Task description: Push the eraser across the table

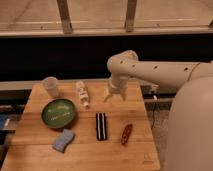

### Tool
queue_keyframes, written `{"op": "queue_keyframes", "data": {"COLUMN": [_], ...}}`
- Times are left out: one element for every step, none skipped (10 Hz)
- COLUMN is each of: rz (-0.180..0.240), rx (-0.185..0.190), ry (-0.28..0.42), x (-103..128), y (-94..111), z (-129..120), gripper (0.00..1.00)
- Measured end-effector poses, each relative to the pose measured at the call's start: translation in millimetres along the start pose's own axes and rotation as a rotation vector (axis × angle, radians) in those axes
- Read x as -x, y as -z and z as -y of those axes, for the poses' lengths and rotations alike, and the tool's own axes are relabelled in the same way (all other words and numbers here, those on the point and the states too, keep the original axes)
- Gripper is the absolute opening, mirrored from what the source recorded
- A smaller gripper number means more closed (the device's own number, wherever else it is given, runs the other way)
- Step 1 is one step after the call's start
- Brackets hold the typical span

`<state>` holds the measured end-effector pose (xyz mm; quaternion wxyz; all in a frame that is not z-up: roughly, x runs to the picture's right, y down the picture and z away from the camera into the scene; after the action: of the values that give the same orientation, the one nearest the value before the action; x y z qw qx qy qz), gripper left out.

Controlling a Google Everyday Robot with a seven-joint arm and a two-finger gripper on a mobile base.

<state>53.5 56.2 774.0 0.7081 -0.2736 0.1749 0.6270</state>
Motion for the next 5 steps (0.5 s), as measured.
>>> {"op": "queue_keyframes", "data": {"rz": [0.0, 0.0, 0.001, -0.003, -0.016], "rx": [0.0, 0.001, -0.001, -0.018, -0.032], "ry": [0.001, 0.006, 0.013, 0.015, 0.013], "x": [0, 1, 1, -1, -7], "y": [0, 0, 0, -3, -12], "z": [-1, -3, -5, -4, -6], "gripper": [0.64, 0.64, 0.64, 0.64, 0.64]}}
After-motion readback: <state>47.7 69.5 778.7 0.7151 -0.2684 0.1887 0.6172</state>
